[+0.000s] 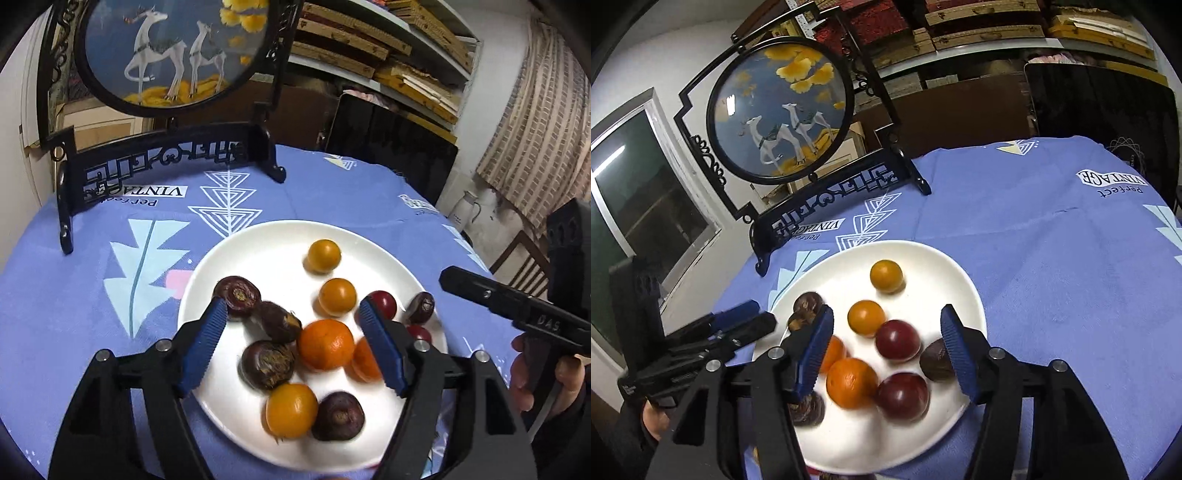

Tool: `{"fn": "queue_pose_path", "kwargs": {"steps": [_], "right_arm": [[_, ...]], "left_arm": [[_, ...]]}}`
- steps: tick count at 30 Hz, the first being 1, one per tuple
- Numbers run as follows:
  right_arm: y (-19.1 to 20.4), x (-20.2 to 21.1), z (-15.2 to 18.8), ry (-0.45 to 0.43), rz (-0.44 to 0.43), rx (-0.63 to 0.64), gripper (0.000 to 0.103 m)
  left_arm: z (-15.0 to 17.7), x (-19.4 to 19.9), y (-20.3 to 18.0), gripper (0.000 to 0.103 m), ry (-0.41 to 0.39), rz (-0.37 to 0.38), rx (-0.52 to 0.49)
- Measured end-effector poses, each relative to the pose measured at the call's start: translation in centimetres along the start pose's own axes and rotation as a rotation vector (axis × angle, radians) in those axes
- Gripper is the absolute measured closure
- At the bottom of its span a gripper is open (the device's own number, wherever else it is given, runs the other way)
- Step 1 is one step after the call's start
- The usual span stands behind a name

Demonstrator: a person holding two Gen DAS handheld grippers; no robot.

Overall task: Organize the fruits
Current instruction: 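Lower both dark fruits onto the white plate and open both tools, then grasp the pale yellow round fruit with the left tool while the right tool grasps a dark brown fruit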

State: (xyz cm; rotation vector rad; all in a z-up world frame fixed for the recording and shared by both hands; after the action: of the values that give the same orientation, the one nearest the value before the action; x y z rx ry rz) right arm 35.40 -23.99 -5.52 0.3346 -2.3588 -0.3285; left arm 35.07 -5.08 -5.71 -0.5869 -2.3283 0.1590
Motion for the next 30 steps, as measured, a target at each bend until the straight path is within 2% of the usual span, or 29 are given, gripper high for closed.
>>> {"fn": "queue_pose_path", "kwargs": {"steps": [4,8,10,12,17,20,23,24,26,28,30], "right_arm": [[0.1,2.3,1.9,-0.012,-0.018,-0.004,0.042],[0.2,4.8,4.7,-0.024,-0.044,-0.019,0.042],[0.4,5.9,6.2,-0.031,-0.04,-0.011,0.042],[0.3,6.9,8.0,-0.035,-0.034,-0.008,0.042],[0.2,8.1,11.8,-0.009,-0.032,-0.009,0.042],[0.5,8.4,13.2,-0.002,-0.028,0.009,0.042],[0.5,8.3,14.0,0.008,-0.018,0.023,0.042],[0.4,8.2,14.2,0.013,-0.02,0.021,0.042],[0.1,8.0,14.5,0.027,-0.033,0.003,0.042],[-0.1,8.0,14.5,0.029,-0.046,-0.015,0.042],[-0.2,7.9,14.5,0.032,-0.056,-0.018,0.042]], "left_arm": [[1.8,1.9,-1.1,0.031,0.011,0.017,-0.032],[4.9,3.7,-2.4,0.03,0.055,0.035,-0.067],[6.9,4.5,-3.0,0.024,0.081,0.036,-0.098],[8.9,5.4,-3.7,0.023,0.101,0.033,-0.146],[12.8,5.5,-4.6,0.023,0.174,-0.034,-0.245],[13.7,4.9,-3.9,0.023,0.199,-0.074,-0.231],[13.6,4.5,-3.2,0.036,0.206,-0.071,-0.198],[13.6,4.2,-3.1,0.045,0.214,-0.068,-0.191],[13.5,3.7,-3.4,0.046,0.217,-0.048,-0.192],[13.6,3.2,-4.2,0.055,0.222,-0.042,-0.229],[13.8,2.6,-5.0,0.058,0.237,-0.035,-0.259]]}}
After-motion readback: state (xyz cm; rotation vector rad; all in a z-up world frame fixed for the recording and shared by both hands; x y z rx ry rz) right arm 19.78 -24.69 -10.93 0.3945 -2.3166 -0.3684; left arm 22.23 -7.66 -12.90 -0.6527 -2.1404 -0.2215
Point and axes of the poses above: each gripper's, at about its wrist camera, not at the fingertips, and x roughly against the way its jaws point, y to its left, z to its underside, the point moved 6 cm from there along -x, roughly the way its jaws point, and after that the axes turned 5 degrees about z, right-handed, at the moved point
